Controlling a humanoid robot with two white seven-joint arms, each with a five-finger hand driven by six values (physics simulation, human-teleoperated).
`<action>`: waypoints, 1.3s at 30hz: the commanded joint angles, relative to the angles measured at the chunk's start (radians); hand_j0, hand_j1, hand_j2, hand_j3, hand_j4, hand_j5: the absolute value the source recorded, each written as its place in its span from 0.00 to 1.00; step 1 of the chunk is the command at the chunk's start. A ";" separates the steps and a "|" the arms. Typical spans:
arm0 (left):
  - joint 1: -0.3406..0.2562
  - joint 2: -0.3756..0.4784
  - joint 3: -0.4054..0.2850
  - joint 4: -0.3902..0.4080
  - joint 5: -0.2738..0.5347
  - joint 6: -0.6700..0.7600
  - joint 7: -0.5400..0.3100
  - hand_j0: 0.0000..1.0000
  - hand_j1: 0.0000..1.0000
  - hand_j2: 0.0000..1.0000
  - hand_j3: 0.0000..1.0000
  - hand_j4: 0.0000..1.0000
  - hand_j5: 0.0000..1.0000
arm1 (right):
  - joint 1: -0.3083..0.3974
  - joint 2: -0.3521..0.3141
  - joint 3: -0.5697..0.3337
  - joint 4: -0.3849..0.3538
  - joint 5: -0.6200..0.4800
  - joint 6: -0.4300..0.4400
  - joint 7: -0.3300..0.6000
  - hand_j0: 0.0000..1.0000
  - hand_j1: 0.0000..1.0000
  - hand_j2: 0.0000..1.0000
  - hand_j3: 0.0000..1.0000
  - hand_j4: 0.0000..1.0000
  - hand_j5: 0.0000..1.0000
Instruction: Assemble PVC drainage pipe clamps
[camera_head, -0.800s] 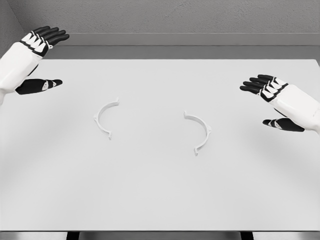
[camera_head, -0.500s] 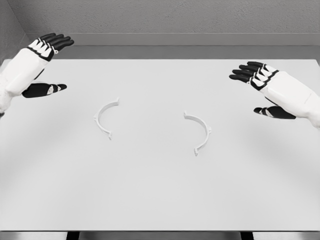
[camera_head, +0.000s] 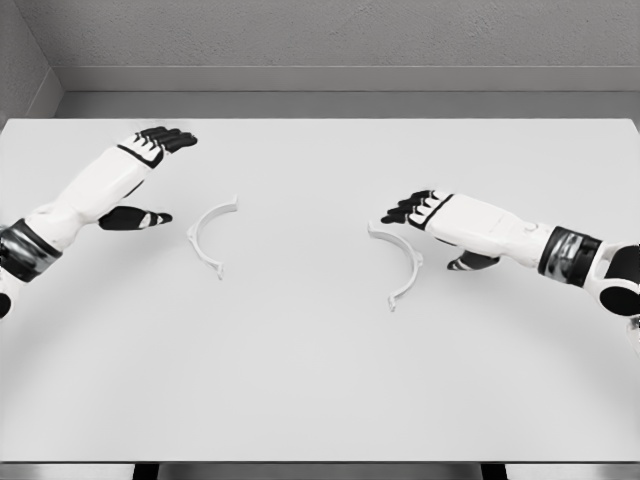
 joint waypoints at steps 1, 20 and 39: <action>0.000 0.000 -0.012 0.011 0.007 0.000 0.001 1.00 1.00 1.00 1.00 1.00 1.00 | 0.000 0.012 0.029 0.019 0.002 0.004 0.003 1.00 1.00 1.00 1.00 1.00 1.00; -0.080 -0.060 -0.074 0.183 0.002 0.000 0.001 1.00 1.00 1.00 1.00 1.00 1.00 | -0.025 0.053 0.050 0.037 0.023 0.021 0.005 1.00 1.00 1.00 1.00 1.00 1.00; -0.097 -0.113 -0.085 0.284 0.000 0.000 0.001 1.00 1.00 1.00 1.00 1.00 1.00 | -0.067 0.095 0.119 0.048 0.039 0.061 0.005 1.00 1.00 1.00 1.00 1.00 1.00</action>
